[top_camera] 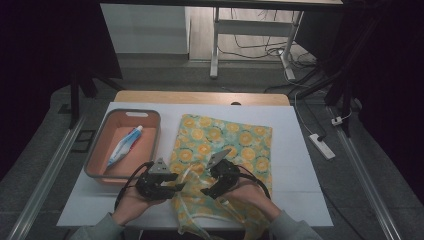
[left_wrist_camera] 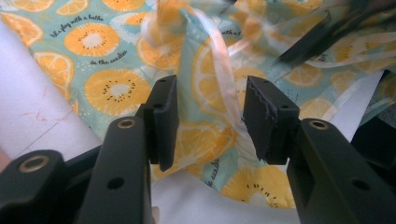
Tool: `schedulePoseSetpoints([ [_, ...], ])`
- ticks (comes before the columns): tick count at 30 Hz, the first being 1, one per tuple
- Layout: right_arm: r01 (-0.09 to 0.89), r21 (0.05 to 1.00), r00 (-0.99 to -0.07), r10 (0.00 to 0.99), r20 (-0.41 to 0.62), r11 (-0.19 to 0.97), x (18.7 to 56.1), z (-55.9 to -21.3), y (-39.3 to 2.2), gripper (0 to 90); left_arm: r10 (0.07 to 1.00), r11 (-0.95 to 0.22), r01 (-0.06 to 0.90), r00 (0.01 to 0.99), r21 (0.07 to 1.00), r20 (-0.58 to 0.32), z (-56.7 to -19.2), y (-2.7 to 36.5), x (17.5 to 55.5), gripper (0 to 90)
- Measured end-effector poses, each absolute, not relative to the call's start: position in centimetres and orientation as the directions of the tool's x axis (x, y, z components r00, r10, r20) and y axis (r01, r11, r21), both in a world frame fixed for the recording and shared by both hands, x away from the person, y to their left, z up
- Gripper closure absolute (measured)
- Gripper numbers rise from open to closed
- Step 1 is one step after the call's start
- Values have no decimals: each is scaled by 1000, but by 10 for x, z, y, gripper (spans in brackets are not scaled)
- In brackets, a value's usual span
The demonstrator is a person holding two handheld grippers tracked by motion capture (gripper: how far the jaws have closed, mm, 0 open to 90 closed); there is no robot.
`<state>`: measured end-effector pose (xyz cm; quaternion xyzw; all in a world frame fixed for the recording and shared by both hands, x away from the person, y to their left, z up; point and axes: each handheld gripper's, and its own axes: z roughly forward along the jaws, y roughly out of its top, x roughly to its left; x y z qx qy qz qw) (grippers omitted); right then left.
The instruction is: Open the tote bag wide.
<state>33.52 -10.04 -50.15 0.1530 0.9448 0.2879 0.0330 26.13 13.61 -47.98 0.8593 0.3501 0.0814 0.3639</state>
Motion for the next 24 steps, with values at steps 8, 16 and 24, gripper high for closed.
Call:
schedulePoseSetpoints([
  [8,176,522,-974,225,-31,834,326,-515,-95,714,658,-489,535,745,689,-111,-479,137,259,492],
  [16,203,577,-952,297,-71,791,339,-500,-109,881,638,-503,491,766,712,-78,-468,130,243,422],
  [24,270,687,-891,445,-88,675,356,-464,-137,882,620,-555,475,784,683,-42,-476,92,242,310],
])
